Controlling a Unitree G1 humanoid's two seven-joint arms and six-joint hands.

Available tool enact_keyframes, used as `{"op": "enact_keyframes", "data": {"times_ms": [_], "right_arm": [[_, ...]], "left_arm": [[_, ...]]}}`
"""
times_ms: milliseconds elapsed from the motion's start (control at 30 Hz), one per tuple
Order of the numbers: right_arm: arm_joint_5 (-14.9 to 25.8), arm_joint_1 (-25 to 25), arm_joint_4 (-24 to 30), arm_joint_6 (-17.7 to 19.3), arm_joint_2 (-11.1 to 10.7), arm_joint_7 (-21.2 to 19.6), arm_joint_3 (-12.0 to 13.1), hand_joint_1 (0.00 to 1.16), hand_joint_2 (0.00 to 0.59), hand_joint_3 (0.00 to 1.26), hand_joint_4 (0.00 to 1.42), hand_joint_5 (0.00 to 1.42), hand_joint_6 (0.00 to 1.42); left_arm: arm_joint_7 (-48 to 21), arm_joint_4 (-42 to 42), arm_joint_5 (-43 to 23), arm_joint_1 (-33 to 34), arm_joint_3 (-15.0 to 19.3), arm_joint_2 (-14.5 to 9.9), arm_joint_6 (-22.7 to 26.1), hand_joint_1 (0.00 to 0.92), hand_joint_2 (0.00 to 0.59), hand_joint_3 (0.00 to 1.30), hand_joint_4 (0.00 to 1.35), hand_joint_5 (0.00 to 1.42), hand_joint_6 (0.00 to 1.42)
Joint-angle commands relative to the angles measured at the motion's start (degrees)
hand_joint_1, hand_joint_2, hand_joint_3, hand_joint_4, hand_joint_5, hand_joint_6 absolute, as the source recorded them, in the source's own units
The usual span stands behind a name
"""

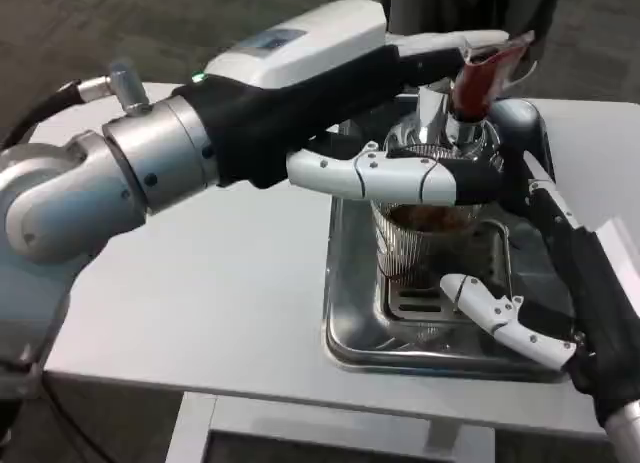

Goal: Grasp the cup under the faucet to collect the drink, then remove the cup.

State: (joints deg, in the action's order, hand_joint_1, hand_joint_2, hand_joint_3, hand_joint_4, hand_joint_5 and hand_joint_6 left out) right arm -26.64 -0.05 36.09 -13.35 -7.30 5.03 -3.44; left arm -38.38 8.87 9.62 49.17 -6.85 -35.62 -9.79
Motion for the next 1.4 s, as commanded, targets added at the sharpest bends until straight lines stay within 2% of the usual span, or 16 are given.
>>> {"op": "enact_keyframes", "data": {"times_ms": [33, 533, 967, 1100, 1267, 1400], "right_arm": [[0.5, 0.2, -0.3, -0.3, 0.4, -0.4, -0.1, 0.6, 0.269, 0.06, 0.05, 0.14, 0.23], [0.3, -0.5, -0.5, -0.9, 0.6, -0.5, -0.6, 0.6, 0.269, 0.07, 0.05, 0.15, 0.23], [0.1, -1.3, -0.5, -1.5, 0.6, -0.6, -0.6, 0.6, 0.269, 0.08, 0.06, 0.15, 0.23], [0.2, -1.5, -0.6, -1.5, 0.5, -0.7, -0.5, 0.6, 0.269, 0.08, 0.07, 0.17, 0.26], [0.5, -1.3, -0.7, -1.1, 0.6, -1.0, -0.2, 0.6, 0.27, 0.08, 0.07, 0.18, 0.29], [0.8, -0.9, -0.4, -0.7, 0.7, -1.1, -0.1, 0.59, 0.277, 0.08, 0.07, 0.18, 0.3]], "left_arm": [[1.1, 0.4, -1.4, -1.3, 1.9, 0.2, -1.6, 0.0, 0.091, 0.12, 0.06, 0.17, 0.14], [2.1, 1.2, -4.7, -2.8, 6.7, -0.5, -2.6, 0.0, 0.089, 0.13, 0.09, 0.21, 0.18], [3.3, 6.4, -8.0, -6.2, 13.0, -1.9, -1.1, 0.0, 0.088, 0.14, 0.1, 0.22, 0.19], [3.7, 9.1, -9.1, -9.5, 15.6, -2.4, -0.3, 0.0, 0.083, 0.14, 0.11, 0.23, 0.2], [3.9, 12.2, -9.8, -16.6, 18.7, -3.6, 0.3, 0.0, 0.085, 0.15, 0.14, 0.25, 0.22], [4.5, 14.7, -9.9, -24.0, 21.8, -3.2, 0.1, 0.0, 0.088, 0.15, 0.14, 0.26, 0.23]]}}
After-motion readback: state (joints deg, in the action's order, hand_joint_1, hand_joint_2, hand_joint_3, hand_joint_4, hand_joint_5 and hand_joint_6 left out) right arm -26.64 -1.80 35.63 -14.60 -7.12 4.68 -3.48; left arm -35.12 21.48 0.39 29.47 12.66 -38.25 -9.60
